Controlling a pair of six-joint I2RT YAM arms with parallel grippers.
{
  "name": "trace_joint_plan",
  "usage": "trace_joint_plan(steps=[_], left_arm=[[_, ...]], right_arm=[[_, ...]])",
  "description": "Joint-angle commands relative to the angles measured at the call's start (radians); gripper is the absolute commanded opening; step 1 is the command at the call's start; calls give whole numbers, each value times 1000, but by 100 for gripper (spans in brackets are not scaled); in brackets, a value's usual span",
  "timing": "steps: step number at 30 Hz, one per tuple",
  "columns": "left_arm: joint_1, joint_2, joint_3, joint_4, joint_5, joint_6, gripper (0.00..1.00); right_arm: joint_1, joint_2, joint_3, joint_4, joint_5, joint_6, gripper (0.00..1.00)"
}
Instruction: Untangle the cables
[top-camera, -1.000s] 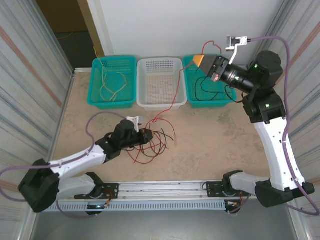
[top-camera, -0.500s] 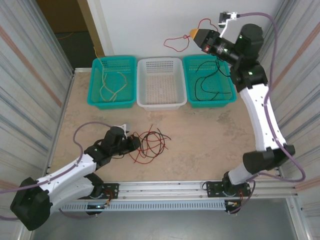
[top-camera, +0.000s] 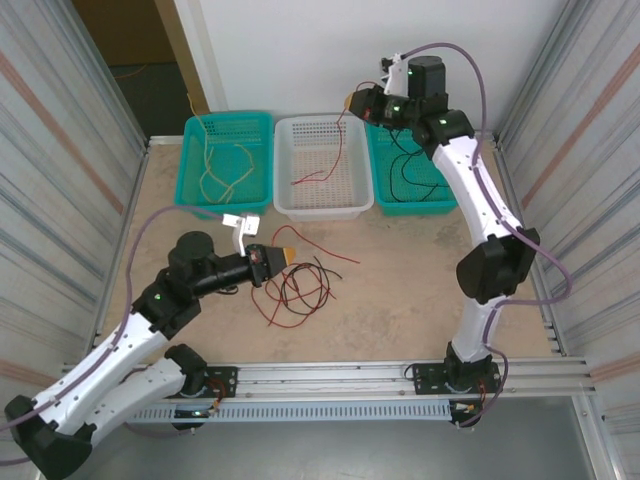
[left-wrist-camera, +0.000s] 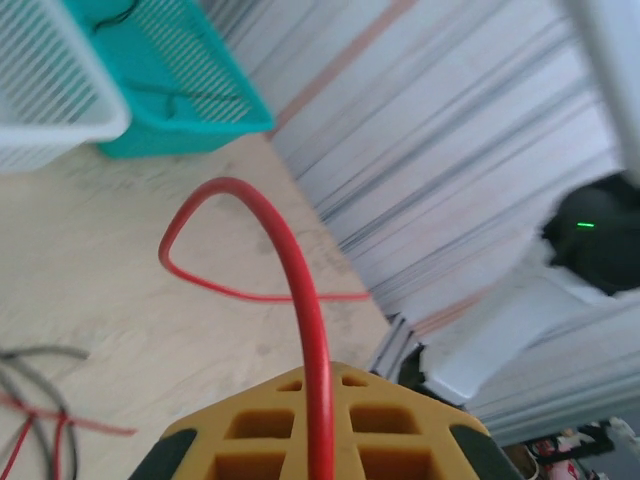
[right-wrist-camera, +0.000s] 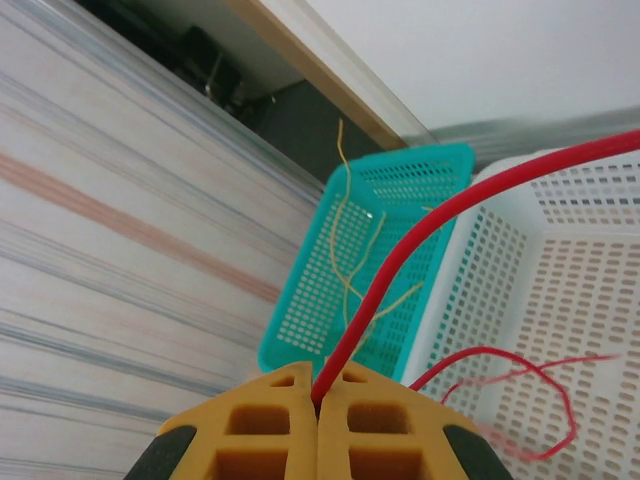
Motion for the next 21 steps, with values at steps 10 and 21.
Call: trace_joint_plan(steps=[10, 21], left_arm=[[19, -35, 68, 26, 33, 65, 0], [25, -24, 60, 8, -15, 58, 0]], right_arm=[[93, 322, 387, -451, 211, -239, 0], [99, 355, 419, -496, 216, -254, 49]])
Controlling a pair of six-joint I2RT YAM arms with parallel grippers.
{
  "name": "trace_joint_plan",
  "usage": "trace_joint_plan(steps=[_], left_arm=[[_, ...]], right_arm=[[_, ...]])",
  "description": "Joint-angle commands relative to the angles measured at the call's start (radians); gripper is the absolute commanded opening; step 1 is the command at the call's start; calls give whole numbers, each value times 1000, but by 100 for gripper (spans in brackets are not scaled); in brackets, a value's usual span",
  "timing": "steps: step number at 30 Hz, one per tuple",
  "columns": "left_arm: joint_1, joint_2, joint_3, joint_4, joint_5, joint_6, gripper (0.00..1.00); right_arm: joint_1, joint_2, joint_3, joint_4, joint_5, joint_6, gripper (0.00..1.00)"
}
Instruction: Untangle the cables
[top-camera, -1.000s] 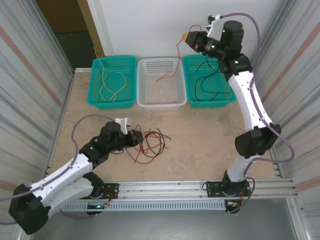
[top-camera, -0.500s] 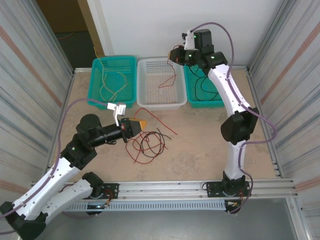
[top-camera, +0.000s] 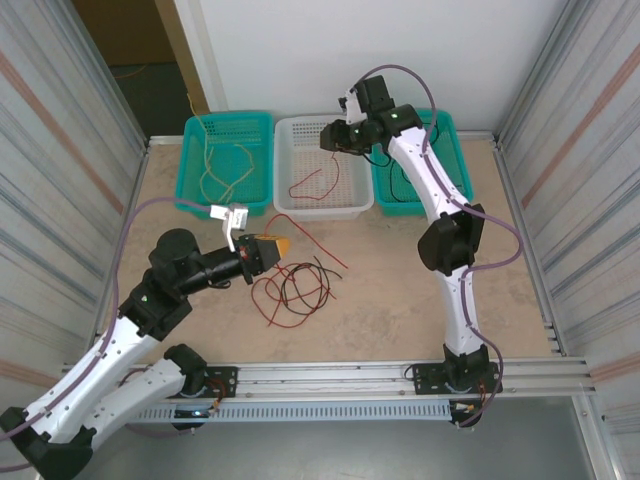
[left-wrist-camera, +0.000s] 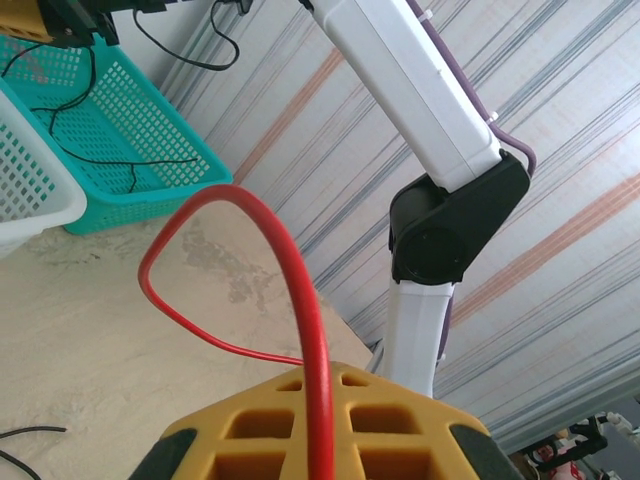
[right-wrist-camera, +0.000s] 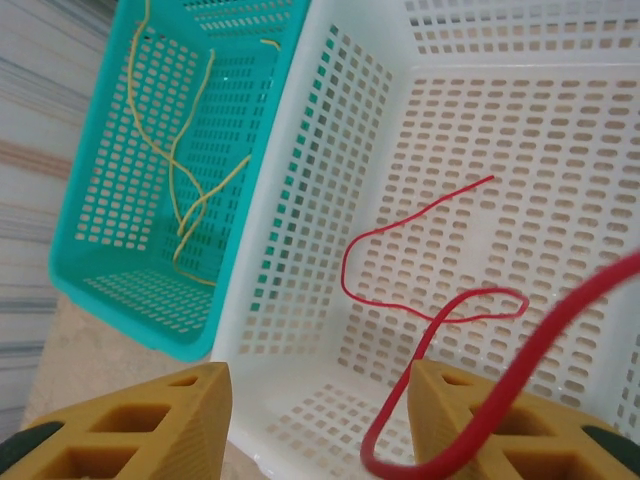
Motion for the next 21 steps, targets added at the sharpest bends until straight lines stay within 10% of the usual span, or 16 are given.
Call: trace_joint_plan(steps=[1, 9, 18, 20, 21], left_arm=[[7, 4, 8, -19, -35, 20, 0], [29, 23, 14, -54, -88, 8, 0], [77, 48, 4, -94, -127, -24, 0], [103, 58, 4, -92, -122, -40, 0], [117, 65, 4, -86, -116, -51, 0]], right_arm=[[-2, -15, 38, -32, 14, -27, 50], [0, -4, 31, -10, -88, -30, 44], [-2, 65, 53, -96, -73, 26, 62], [6, 45, 11, -133, -74, 38, 100], [13, 22, -27, -151, -69, 42, 99]])
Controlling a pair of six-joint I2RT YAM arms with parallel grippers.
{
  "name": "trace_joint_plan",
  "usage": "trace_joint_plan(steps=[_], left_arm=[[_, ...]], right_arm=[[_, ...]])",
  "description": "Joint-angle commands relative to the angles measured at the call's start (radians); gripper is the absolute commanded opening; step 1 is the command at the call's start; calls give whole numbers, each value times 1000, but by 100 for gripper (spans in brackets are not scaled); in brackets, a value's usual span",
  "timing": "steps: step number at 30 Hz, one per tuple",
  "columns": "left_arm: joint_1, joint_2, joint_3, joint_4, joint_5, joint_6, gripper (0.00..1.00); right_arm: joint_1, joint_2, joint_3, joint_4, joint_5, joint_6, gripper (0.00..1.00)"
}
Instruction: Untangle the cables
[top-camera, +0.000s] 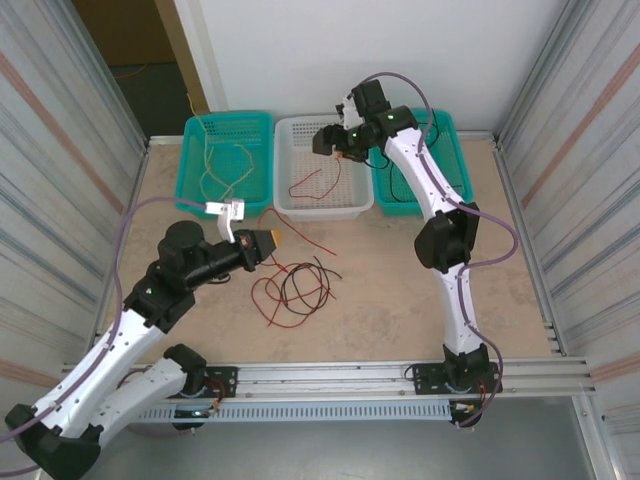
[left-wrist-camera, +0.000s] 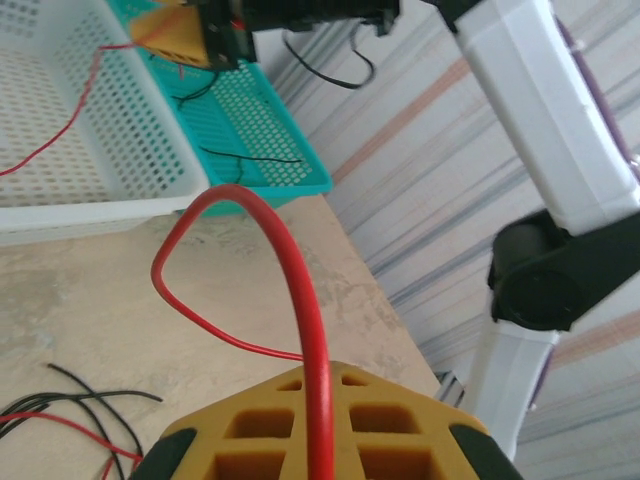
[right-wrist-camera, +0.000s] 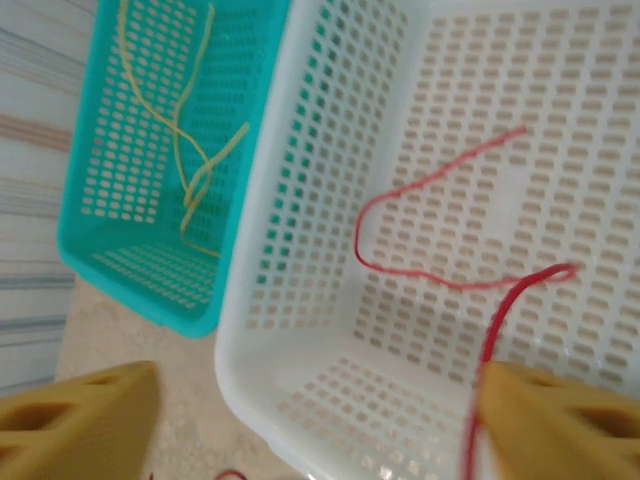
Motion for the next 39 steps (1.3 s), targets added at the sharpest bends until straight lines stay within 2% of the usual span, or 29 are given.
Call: trace_joint_plan(steps=[1, 6, 10, 17, 22, 25, 29, 34, 37, 39], left_arm=[[38, 15, 5, 5, -5, -40, 0], [72, 69, 11, 76, 27, -89, 0], [72, 121, 35, 120, 57, -112, 0], [73, 140, 85, 140, 54, -106, 0], [74, 154, 80, 158, 65, -115, 0], [73, 149, 72, 156, 66, -116, 0], [77, 135, 68, 140, 61, -99, 0], [84, 125, 43, 149, 51, -99, 0], [92, 123, 29, 165, 48, -108, 0], [96, 122, 23, 172, 48, -110, 0]], right_arm=[[24, -57, -94, -95, 5, 20, 99], [52, -233, -377, 13, 8, 95, 100], [62, -298, -454, -5, 10, 117, 99], [84, -444, -561, 4, 155, 120, 95], [26, -466, -607, 23, 179, 172, 75], [6, -471, -653, 71, 180, 195, 46], [11, -447, -581, 76, 198, 154, 22], [85, -449, -537, 182, 190, -23, 19], [137, -424, -508, 257, 157, -103, 26], [129, -362, -456, 255, 68, -78, 32]])
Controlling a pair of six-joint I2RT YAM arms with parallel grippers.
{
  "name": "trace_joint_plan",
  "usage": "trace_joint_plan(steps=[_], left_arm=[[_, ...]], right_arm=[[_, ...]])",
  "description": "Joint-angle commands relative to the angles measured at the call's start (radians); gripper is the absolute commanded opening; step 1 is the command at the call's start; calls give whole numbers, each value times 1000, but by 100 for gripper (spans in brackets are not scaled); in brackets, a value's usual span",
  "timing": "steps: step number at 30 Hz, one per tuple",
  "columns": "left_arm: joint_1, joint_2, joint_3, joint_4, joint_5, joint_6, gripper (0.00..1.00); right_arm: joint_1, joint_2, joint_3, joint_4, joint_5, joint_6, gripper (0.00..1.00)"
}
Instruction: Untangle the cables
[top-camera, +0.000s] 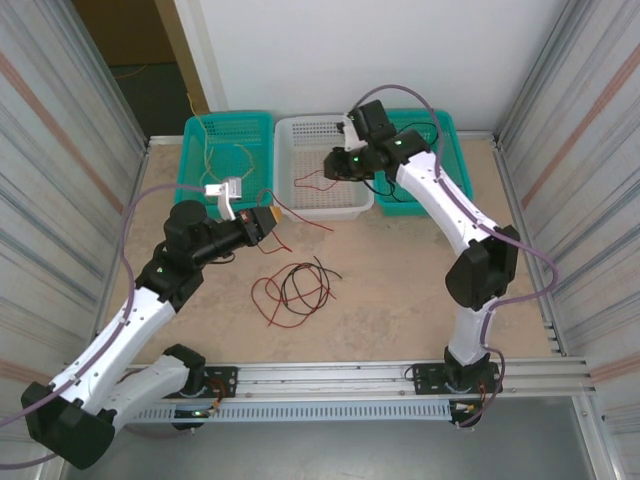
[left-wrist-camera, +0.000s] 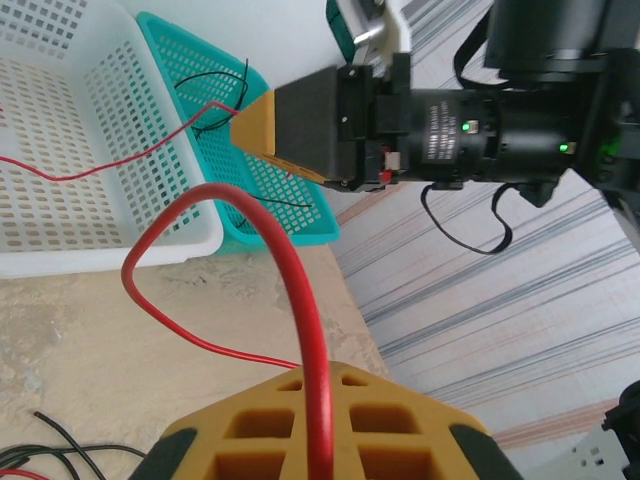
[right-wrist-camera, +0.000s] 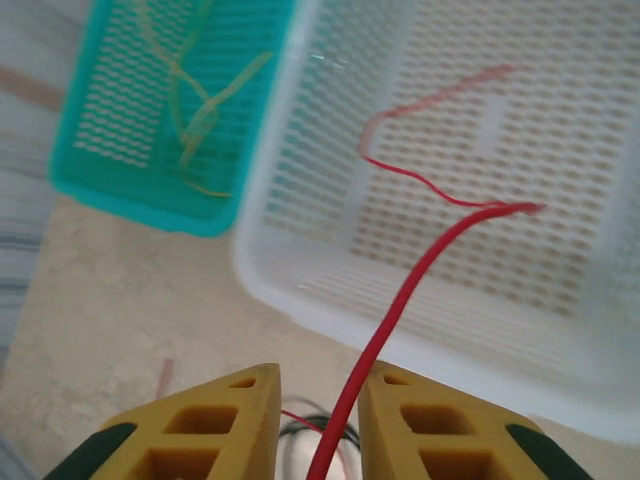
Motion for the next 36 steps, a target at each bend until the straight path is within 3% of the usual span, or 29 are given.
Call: trace_joint_plan(steps=[1, 3, 5, 8, 14, 18, 23, 27, 32, 36], left_arm=[[13, -20, -16, 33, 2, -6, 0], [19, -23, -11, 27, 6, -5, 0], [23, -29, -13, 21, 6, -3, 0], [26, -30, -15, 20, 10, -5, 0], [28, -1, 2, 43, 22, -10, 0], [33, 8, 25, 41, 19, -5, 0], [34, 2, 27, 21, 22, -8, 0], [33, 8, 10, 35, 36, -27, 0], [34, 6, 14, 29, 57, -27, 0], [36, 4, 15, 18, 75, -20, 0]], right_arm=[[-9, 103, 93, 37, -150, -46, 38], [-27, 145, 119, -32, -202, -13, 57], [-24, 99, 2, -31, -208, -4, 71], [-18, -36, -256, 35, -313, 37, 77], [8, -363, -710, 196, -383, 180, 89], [12, -445, -808, 135, -323, 230, 90], [-16, -606, -830, 41, -7, 187, 88], [-148, -635, -814, 53, 153, 107, 73], [-206, -530, -806, 129, 195, -40, 70], [-196, -516, -837, 233, 135, -120, 79]])
